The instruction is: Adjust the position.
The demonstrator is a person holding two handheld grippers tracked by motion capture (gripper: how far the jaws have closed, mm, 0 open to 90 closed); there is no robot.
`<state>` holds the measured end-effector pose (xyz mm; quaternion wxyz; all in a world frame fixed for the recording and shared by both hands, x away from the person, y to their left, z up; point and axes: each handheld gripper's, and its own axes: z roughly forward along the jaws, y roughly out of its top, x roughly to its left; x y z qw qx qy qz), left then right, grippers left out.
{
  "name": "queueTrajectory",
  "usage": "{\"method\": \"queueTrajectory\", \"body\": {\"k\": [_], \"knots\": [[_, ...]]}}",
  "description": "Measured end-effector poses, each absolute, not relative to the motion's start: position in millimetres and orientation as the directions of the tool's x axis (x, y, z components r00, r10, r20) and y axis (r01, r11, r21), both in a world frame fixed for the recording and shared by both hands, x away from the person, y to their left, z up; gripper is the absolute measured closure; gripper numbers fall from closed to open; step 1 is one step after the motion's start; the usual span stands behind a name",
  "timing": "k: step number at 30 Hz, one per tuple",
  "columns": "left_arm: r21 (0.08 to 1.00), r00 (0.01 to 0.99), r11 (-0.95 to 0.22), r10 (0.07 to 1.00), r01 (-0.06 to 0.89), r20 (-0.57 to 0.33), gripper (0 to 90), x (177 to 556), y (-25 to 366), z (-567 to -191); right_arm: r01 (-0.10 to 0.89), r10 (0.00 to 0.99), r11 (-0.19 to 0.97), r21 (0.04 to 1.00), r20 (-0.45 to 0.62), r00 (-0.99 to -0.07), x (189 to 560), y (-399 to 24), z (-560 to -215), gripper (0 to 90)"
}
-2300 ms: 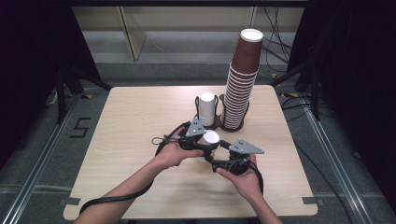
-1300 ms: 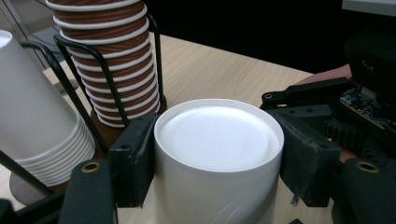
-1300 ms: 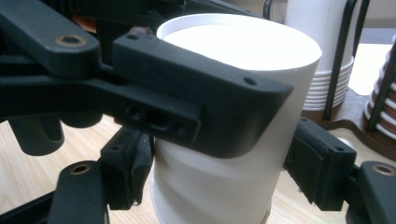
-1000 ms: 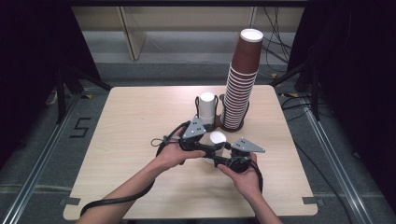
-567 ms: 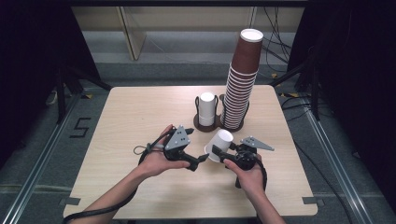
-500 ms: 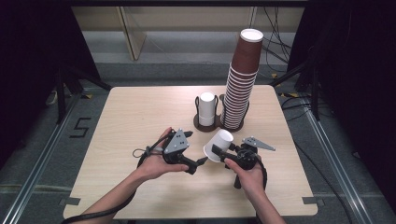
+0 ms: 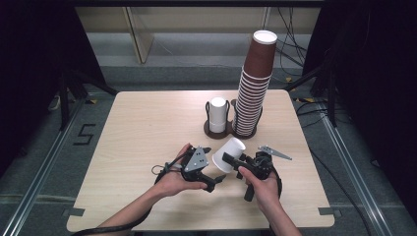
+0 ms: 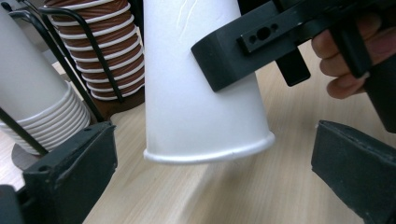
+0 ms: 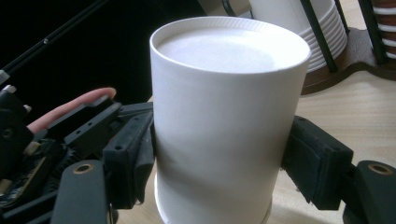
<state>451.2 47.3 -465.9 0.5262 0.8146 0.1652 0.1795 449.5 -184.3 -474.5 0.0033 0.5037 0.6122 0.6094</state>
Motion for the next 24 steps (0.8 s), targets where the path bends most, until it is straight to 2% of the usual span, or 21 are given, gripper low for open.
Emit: {"method": "queueTrajectory", "body": {"k": [10,11,17,24], "knots": [[0.915,0.889,-0.398,0.437,0.058,0.134,3.0,455.2,39.0,-472.8,0.650,0.553,-0.272,0.710,0.668,-0.498,446.2,-182.0,-473.7,31.5],[0.916,0.889,-0.398,0.437,0.058,0.133,3.8,455.4,38.9,-473.1,0.626,0.565,-0.259,0.736,0.641,-0.520,448.0,-182.2,-474.9,31.6],[0.924,0.886,-0.377,0.447,0.059,0.126,12.6,456.6,37.4,-473.5,0.630,0.559,-0.257,0.732,0.645,-0.521,447.3,-180.3,-474.2,31.6],[0.922,0.885,-0.383,0.445,0.050,0.136,16.2,456.6,37.8,-472.5,0.618,0.570,-0.253,0.745,0.630,-0.527,447.6,-181.4,-473.7,28.7]]}}
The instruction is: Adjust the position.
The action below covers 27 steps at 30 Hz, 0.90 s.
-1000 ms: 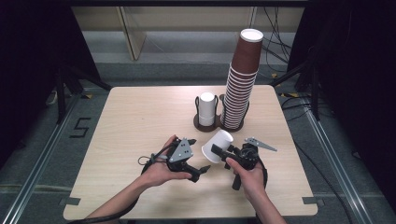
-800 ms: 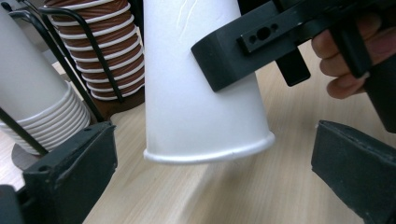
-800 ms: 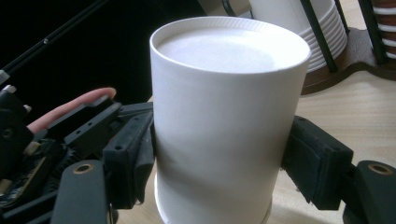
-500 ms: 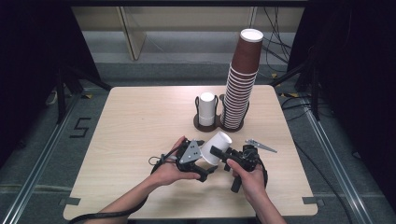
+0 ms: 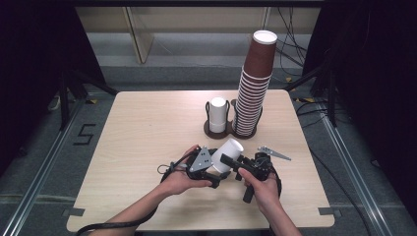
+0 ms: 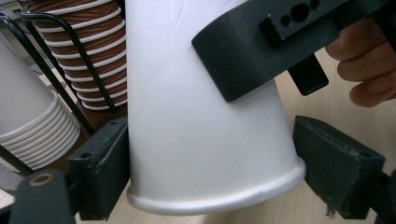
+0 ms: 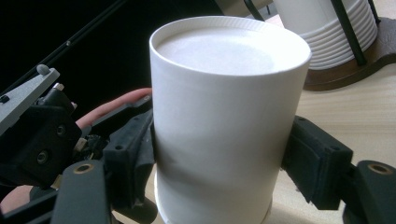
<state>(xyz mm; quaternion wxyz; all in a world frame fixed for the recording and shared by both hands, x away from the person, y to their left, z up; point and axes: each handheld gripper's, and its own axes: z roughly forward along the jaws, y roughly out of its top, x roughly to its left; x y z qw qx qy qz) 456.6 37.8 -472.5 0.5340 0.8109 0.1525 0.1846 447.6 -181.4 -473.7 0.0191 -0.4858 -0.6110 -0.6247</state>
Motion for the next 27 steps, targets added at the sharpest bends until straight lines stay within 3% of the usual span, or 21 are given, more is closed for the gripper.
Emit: {"method": "queueTrajectory", "body": {"k": [8,11,15,27], "knots": [[0.921,0.893,-0.385,0.432,0.053,0.129,24.6,455.2,39.5,-470.8,0.594,0.571,-0.244,0.766,0.609,-0.551,448.9,-180.8,-472.6,21.6],[0.920,0.899,-0.390,0.417,0.046,0.132,25.4,453.1,38.9,-467.7,0.579,0.576,-0.224,0.784,0.586,-0.571,448.8,-178.5,-469.4,15.1],[0.921,0.897,-0.387,0.419,0.038,0.139,26.5,452.2,38.8,-464.0,0.574,0.559,-0.218,0.789,0.583,-0.590,446.4,-176.4,-466.5,15.3],[0.910,0.890,-0.412,0.433,0.055,0.142,26.8,456.7,51.0,-458.3,0.480,0.588,-0.063,0.875,0.421,-0.691,444.7,-181.7,-459.4,15.4]]}}
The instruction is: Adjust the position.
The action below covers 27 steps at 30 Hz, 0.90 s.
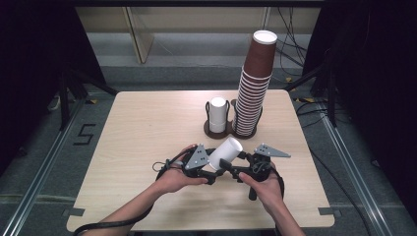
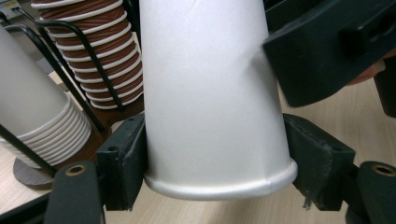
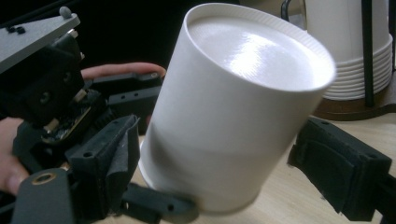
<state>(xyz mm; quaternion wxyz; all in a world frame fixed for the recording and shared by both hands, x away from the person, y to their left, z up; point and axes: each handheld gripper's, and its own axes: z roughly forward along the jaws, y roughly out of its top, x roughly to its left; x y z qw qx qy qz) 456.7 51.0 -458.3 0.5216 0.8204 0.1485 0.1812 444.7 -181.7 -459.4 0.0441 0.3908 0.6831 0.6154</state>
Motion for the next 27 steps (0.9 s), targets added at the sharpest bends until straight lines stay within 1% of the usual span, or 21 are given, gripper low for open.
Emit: {"method": "queueTrajectory", "body": {"k": [1,3,5,9,10,12,13,14,15,17,18,20,21,23,24,27], "knots": [[0.905,0.892,-0.422,0.429,0.058,0.143,26.9,456.8,52.8,-457.5,0.485,0.590,-0.060,0.872,0.423,-0.688,443.6,-182.9,-458.9,15.4],[0.903,0.890,-0.426,0.431,0.053,0.151,26.8,457.2,56.4,-456.8,0.465,0.593,-0.034,0.885,0.392,-0.703,443.3,-185.6,-459.4,15.4],[0.899,0.890,-0.436,0.429,0.052,0.157,26.8,457.3,60.2,-455.8,0.477,0.596,-0.008,0.879,0.387,-0.703,439.8,-188.1,-458.8,15.4],[0.884,0.893,-0.465,0.415,0.048,0.171,26.8,457.4,67.1,-454.6,0.418,0.598,0.088,0.904,0.288,-0.748,437.8,-192.3,-461.3,15.4],[0.878,0.894,-0.477,0.411,0.047,0.176,26.8,457.3,69.2,-453.9,0.391,0.606,0.120,0.913,0.244,-0.757,437.5,-194.2,-461.7,15.5],[0.871,0.898,-0.489,0.403,0.048,0.177,26.8,457.0,72.9,-452.3,0.373,0.599,0.167,0.913,0.206,-0.774,435.9,-195.8,-463.5,15.5],[0.870,0.898,-0.490,0.402,0.046,0.180,26.8,457.1,74.1,-451.9,0.340,0.608,0.196,0.920,0.158,-0.778,436.3,-197.2,-464.6,15.5],[0.867,0.899,-0.496,0.398,0.044,0.182,26.8,457.1,75.3,-451.3,0.367,0.602,0.201,0.908,0.181,-0.777,434.4,-197.0,-465.5,15.5],[0.860,0.901,-0.508,0.392,0.043,0.187,26.8,457.0,76.8,-450.4,0.341,0.592,0.246,0.907,0.137,-0.794,436.5,-199.4,-466.5,15.5],[0.850,0.904,-0.525,0.382,0.042,0.191,26.9,456.5,79.0,-448.8,0.333,0.593,0.284,0.899,0.108,-0.798,436.8,-200.4,-468.7,15.5],[0.847,0.906,-0.530,0.377,0.040,0.193,26.9,456.1,80.0,-448.1,0.317,0.582,0.319,0.893,0.080,-0.810,438.2,-202.1,-469.1,15.6],[0.839,0.907,-0.543,0.368,0.032,0.203,26.9,455.6,82.1,-446.6,0.305,0.557,0.366,0.879,0.056,-0.829,440.0,-204.0,-470.5,15.6],[0.840,0.909,-0.541,0.366,0.034,0.199,27.0,455.1,82.7,-446.2,0.319,0.550,0.377,0.870,0.067,-0.832,439.3,-204.2,-471.0,15.6],[0.837,0.911,-0.546,0.362,0.033,0.200,27.1,455.0,84.1,-445.4,0.310,0.522,0.415,0.855,0.055,-0.851,440.7,-205.7,-471.3,15.7],[0.835,0.912,-0.549,0.359,0.033,0.200,27.1,455.0,84.7,-445.0,0.290,0.510,0.435,0.852,0.032,-0.860,442.4,-206.8,-471.2,15.7],[0.827,0.916,-0.561,0.347,0.029,0.203,27.3,455.1,86.1,-444.1,0.260,0.461,0.491,0.831,0.005,-0.887,446.9,-209.0,-471.0,15.7]]}}
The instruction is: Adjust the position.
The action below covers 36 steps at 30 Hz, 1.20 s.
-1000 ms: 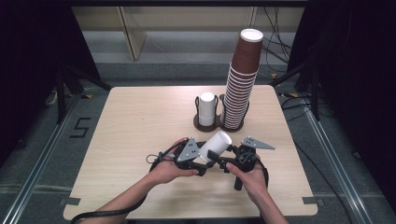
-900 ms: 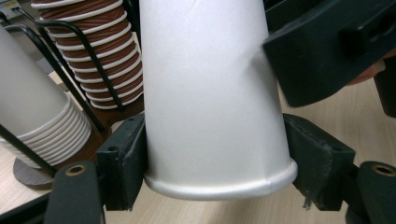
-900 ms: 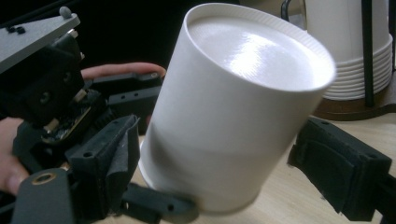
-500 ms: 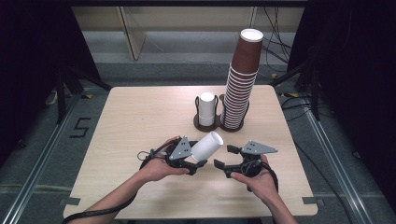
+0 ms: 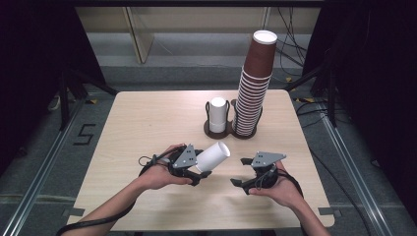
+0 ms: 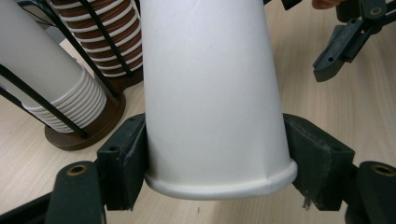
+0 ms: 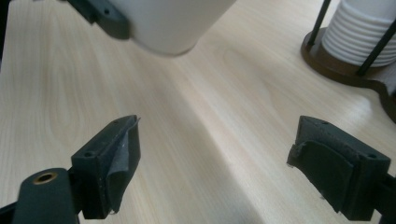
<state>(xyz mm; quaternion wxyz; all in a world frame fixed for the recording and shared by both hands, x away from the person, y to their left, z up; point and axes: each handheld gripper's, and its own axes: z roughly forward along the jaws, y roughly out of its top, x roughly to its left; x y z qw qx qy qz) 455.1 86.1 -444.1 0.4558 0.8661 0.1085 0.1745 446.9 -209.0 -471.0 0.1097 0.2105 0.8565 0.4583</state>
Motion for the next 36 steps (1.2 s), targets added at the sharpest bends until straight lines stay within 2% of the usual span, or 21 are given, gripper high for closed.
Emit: {"method": "queueTrajectory", "body": {"k": [5,10,14,15,18,20,33,35,36], "knots": [[0.818,0.923,-0.575,0.323,0.015,0.210,27.7,454.7,88.4,-442.4,0.275,0.435,0.534,0.800,0.019,-0.900,449.5,-209.7,-471.9,15.7],[0.797,0.927,-0.605,0.300,0.003,0.223,28.0,454.3,90.5,-439.9,0.209,0.367,0.606,0.767,-0.036,-0.929,453.2,-208.7,-470.7,16.2],[0.788,0.935,-0.615,0.275,-0.007,0.223,28.1,454.0,89.6,-439.7,0.185,0.336,0.623,0.760,-0.046,-0.941,455.7,-207.5,-469.2,16.4],[0.779,0.938,-0.627,0.264,-0.010,0.225,28.1,454.0,89.5,-439.0,0.204,0.338,0.623,0.755,-0.024,-0.941,455.1,-207.1,-469.3,16.5],[0.769,0.942,-0.639,0.246,-0.021,0.230,28.1,453.3,87.6,-439.5,0.158,0.307,0.641,0.751,-0.062,-0.950,458.7,-207.3,-468.6,16.6],[0.759,0.944,-0.650,0.233,-0.027,0.233,28.2,452.8,86.5,-439.8,0.182,0.315,0.637,0.749,-0.037,-0.948,459.0,-207.2,-468.9,17.3],[0.631,0.958,-0.771,0.108,-0.088,0.264,28.5,451.4,74.7,-440.0,0.133,0.230,0.709,0.692,-0.049,-0.972,460.4,-200.6,-466.9,17.4],[0.620,0.960,-0.780,0.096,-0.092,0.263,28.5,450.8,71.6,-440.0,0.166,0.245,0.713,0.681,-0.020,-0.969,458.7,-198.1,-466.1,17.5],[0.615,0.961,-0.783,0.088,-0.096,0.262,28.5,450.7,70.2,-440.2,0.136,0.222,0.720,0.681,-0.040,-0.974,460.9,-196.5,-465.8,17.6]]}}
